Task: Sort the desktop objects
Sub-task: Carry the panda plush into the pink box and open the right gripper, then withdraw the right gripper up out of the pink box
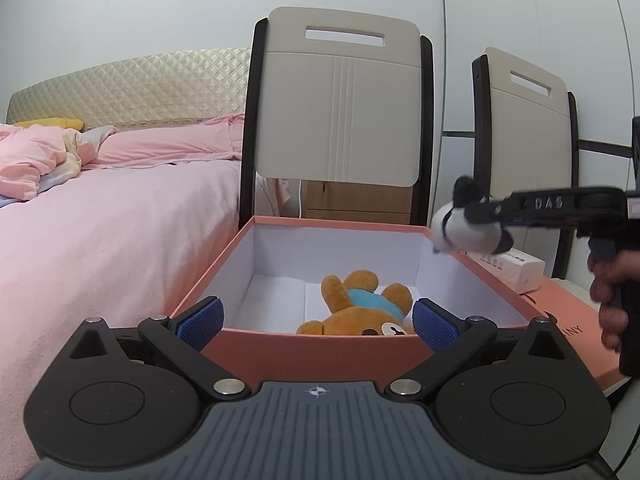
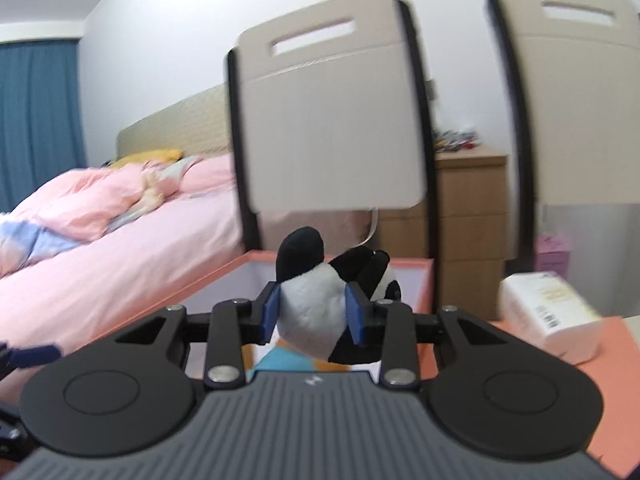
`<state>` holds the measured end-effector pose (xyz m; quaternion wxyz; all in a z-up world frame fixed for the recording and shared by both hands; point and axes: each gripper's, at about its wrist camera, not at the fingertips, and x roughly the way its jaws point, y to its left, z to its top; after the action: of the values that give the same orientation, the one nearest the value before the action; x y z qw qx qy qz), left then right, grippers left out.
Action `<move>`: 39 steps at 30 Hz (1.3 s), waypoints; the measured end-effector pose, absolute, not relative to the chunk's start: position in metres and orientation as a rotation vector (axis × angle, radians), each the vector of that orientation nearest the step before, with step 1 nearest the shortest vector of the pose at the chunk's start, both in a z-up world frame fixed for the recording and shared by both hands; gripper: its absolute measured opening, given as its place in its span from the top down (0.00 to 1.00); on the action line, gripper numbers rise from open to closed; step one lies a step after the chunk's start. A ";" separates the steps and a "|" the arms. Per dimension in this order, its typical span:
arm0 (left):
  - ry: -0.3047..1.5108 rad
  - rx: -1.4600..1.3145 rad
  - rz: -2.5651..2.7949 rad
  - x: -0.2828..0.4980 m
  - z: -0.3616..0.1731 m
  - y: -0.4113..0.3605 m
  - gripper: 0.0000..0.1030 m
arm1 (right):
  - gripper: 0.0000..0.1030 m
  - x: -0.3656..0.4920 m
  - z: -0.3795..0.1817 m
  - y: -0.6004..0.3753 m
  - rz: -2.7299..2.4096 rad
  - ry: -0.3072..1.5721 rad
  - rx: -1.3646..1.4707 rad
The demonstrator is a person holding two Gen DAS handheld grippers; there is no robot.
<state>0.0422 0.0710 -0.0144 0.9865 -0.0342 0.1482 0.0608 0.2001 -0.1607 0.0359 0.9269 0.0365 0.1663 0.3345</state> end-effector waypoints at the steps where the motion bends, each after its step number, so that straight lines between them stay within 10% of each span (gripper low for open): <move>1: 0.296 -0.070 0.123 0.042 -0.014 0.071 0.01 | 0.65 0.199 0.033 -0.157 0.701 0.359 0.067; 15: 0.262 -0.067 0.110 0.038 -0.012 0.067 0.01 | 0.64 0.195 0.019 -0.138 0.734 0.420 0.044; 22: 0.229 -0.068 0.109 0.035 -0.006 0.068 0.01 | 0.39 0.185 0.019 -0.145 0.672 0.387 0.066; 39: 0.210 -0.053 0.115 0.036 -0.006 0.068 0.01 | 0.30 0.109 0.028 -0.183 0.486 0.193 0.071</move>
<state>0.0359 0.0681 -0.0063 0.9924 -0.0267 0.1050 0.0576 0.1093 -0.1830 0.0277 0.9654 0.0350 0.0953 0.2403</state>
